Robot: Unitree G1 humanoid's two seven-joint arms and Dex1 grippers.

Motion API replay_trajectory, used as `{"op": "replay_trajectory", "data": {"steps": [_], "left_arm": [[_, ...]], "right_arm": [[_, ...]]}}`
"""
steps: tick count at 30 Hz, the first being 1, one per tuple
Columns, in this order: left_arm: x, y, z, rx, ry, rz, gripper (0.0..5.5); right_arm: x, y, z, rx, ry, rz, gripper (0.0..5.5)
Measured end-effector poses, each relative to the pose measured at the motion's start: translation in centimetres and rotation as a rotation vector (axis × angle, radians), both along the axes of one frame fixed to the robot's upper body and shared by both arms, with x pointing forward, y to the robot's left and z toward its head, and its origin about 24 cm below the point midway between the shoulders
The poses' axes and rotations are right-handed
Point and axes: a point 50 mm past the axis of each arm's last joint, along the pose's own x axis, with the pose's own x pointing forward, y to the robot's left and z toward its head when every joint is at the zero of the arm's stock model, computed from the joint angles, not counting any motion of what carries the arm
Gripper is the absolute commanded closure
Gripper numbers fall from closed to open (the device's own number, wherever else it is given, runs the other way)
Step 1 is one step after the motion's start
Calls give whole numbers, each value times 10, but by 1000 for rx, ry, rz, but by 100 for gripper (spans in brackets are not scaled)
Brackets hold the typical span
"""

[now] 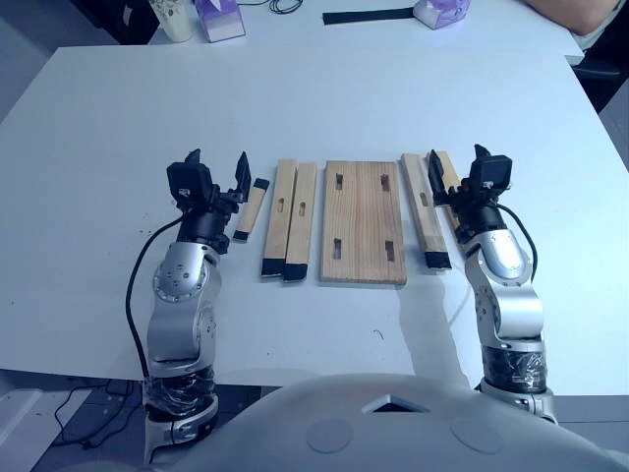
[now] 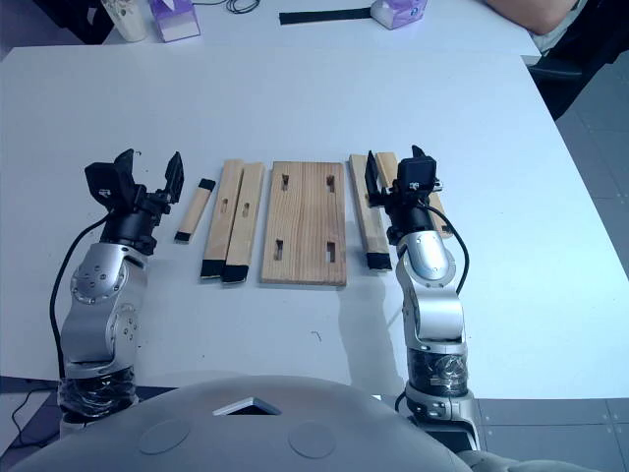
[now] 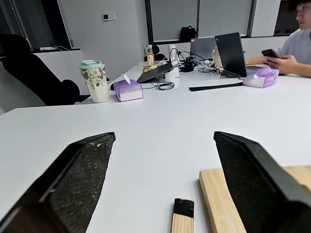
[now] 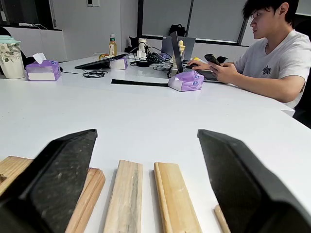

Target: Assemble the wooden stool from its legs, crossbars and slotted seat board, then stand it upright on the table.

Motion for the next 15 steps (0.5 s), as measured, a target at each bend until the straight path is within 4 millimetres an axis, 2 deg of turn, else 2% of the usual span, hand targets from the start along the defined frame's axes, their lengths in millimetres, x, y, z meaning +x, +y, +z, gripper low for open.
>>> {"op": "replay_trajectory", "data": {"steps": [15], "left_arm": [[-1,4,5,0,7,4,174]], "right_arm": [[0,-1,1,-8,2,-4,168]]}}
